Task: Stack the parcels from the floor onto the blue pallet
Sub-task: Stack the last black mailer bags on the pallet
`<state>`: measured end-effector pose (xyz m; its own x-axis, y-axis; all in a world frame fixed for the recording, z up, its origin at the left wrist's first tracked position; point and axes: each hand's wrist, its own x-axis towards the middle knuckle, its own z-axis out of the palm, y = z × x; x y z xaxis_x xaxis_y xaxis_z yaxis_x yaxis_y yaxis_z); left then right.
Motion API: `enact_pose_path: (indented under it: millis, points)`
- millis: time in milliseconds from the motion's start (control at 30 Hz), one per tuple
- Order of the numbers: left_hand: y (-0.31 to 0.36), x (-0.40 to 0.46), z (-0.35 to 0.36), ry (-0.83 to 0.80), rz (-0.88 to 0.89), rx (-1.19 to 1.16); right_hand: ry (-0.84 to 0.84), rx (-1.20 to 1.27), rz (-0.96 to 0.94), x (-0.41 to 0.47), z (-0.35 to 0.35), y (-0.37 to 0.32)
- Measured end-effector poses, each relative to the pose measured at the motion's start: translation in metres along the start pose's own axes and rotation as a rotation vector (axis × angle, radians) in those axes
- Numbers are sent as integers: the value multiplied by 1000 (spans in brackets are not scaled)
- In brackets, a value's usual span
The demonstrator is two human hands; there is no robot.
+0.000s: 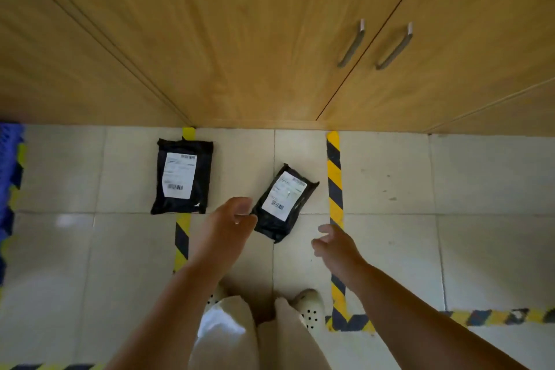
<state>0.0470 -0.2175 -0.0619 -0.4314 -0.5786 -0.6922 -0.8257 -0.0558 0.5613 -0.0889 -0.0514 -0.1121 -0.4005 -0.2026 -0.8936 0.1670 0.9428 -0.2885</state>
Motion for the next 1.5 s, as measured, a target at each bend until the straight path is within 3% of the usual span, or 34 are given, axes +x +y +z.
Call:
enact_pose_path:
  millis: [200, 367, 733, 900, 1100, 1500]
  points:
    - [-66, 65, 28, 56, -57, -157, 14, 47, 89, 128, 58, 33]
    - [-78, 106, 37, 53, -27, -54, 101, 31, 101, 206, 91, 40]
    - [-78, 129, 39, 22, 65, 27, 312, 177, 162, 250, 125, 26]
    - [-81, 127, 38, 19, 34, -2, 310, 373, 81, 235, 112, 11]
    - [-81, 114, 40, 14, 23, 84, 265, 433, 34, 187, 74, -23]
    - [-5, 9, -46, 148, -33, -120, 17, 355, -220, -40, -6, -119]
